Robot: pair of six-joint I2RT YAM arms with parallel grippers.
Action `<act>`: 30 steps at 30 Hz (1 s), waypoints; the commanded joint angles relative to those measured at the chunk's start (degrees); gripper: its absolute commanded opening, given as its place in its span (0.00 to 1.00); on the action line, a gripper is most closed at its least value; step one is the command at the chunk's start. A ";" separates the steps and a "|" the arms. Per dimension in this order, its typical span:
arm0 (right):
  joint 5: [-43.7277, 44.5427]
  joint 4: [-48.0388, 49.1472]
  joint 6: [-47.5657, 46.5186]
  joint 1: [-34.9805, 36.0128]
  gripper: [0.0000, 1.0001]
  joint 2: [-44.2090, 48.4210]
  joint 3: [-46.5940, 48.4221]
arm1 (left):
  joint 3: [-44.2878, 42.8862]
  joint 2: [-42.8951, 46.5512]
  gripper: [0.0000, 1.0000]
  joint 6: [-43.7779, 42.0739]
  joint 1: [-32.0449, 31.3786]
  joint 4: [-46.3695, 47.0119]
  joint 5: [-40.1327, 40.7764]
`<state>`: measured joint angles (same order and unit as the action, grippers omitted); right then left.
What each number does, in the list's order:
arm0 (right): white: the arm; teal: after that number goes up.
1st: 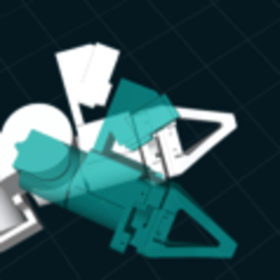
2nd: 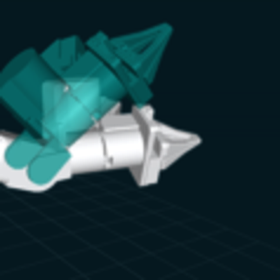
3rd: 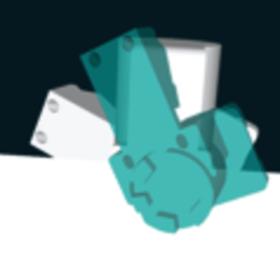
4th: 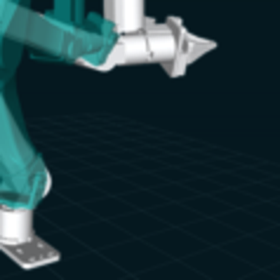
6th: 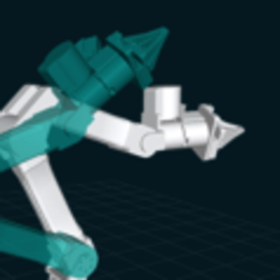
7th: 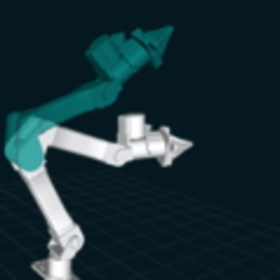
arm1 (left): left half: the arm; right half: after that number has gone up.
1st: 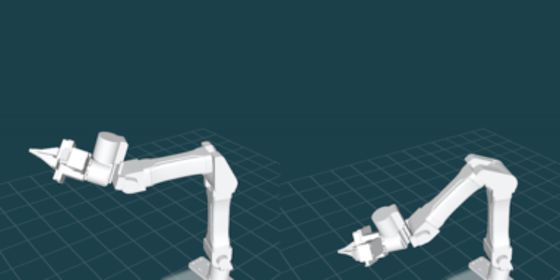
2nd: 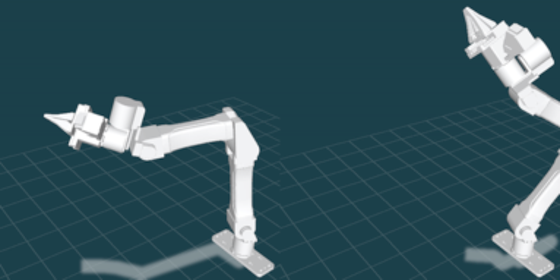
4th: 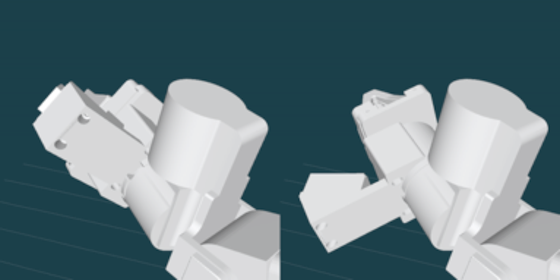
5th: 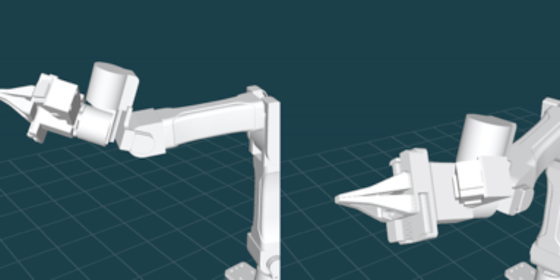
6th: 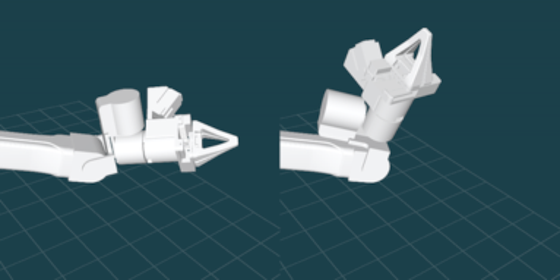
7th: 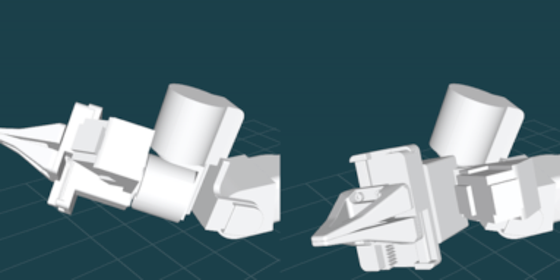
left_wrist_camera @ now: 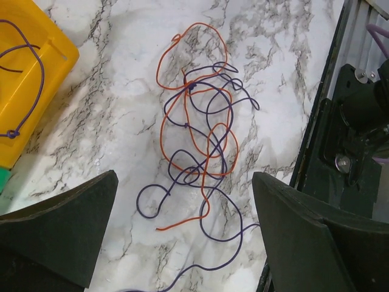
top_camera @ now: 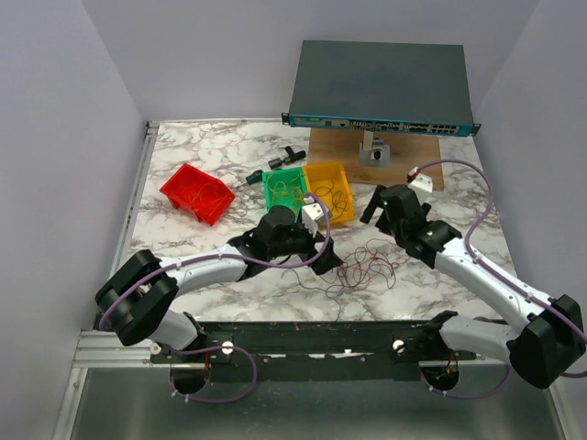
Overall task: Untangle the cables
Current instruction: Untie the cable.
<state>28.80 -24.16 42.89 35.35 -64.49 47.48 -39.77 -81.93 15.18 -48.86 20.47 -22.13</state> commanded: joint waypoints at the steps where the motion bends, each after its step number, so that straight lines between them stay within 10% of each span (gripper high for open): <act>1: -2.71 0.29 -1.55 -6.39 0.99 -1.22 -3.17 | -2.68 -0.46 0.92 -1.06 -0.18 0.00 -2.52; 12: -11.40 7.85 -5.45 -6.54 0.75 -18.59 -3.17 | -3.56 -2.58 0.84 0.37 -0.18 -0.42 -5.28; 21: -10.27 5.95 -5.60 -6.53 0.01 -12.57 -4.43 | -2.93 -1.93 0.83 0.21 -0.18 0.30 -5.30; 30: -20.92 0.67 -8.73 -6.57 0.01 1.17 6.24 | 3.24 4.88 0.82 -0.39 -0.18 7.33 -3.92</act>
<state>14.50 -21.10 36.29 28.71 -69.14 46.57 -40.23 -82.21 15.64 -48.86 21.69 -25.76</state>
